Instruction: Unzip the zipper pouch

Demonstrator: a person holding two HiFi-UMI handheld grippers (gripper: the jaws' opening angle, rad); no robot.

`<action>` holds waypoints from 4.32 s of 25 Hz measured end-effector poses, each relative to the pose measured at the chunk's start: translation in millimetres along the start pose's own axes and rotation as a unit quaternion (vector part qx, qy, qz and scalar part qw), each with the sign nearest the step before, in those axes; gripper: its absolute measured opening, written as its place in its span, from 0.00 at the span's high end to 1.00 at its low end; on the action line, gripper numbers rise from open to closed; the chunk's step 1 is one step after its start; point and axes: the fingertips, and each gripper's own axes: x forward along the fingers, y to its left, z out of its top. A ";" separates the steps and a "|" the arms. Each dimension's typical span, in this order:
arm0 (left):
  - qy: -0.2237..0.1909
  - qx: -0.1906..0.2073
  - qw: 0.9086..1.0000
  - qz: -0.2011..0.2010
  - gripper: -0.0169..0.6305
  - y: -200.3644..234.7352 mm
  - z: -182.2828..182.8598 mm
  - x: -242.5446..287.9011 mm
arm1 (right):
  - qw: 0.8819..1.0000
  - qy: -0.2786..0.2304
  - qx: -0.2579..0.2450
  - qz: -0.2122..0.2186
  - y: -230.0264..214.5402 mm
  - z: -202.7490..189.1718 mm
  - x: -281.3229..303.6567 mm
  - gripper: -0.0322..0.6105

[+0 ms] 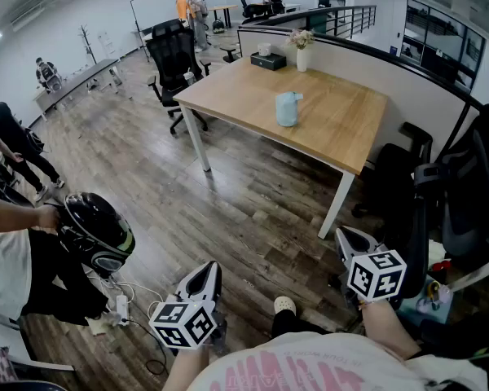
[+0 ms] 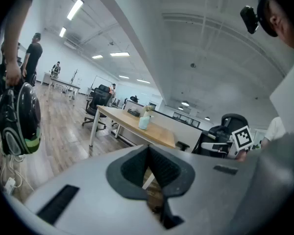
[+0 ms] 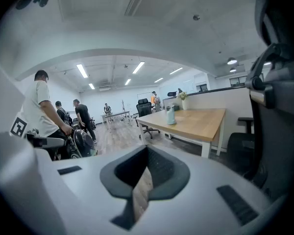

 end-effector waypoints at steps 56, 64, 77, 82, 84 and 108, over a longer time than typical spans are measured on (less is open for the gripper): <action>0.072 0.019 0.957 -0.281 0.97 182.0 236.1 605.4 | 0.967 -0.063 0.173 -0.175 -170.6 176.7 482.4 0.95; 0.180 -0.025 0.927 -0.327 0.97 182.6 184.1 666.3 | 0.947 0.019 0.229 -0.225 -182.7 114.8 495.9 0.95; 0.218 0.056 0.861 -0.456 0.97 119.4 209.5 809.9 | 0.907 -0.011 0.271 -0.322 -314.4 138.9 515.8 0.95; 0.332 0.021 0.747 -0.575 0.53 80.7 185.6 833.8 | 0.887 -0.042 0.294 -0.355 -350.6 149.5 510.1 0.95; 0.382 0.017 0.698 -0.605 0.50 67.1 171.7 841.9 | 0.880 -0.049 0.302 -0.365 -357.5 148.9 506.4 0.95; 0.269 0.143 0.637 -0.708 0.92 -0.4 213.6 824.0 | 0.831 -0.221 0.301 -0.413 -275.7 241.5 448.0 0.95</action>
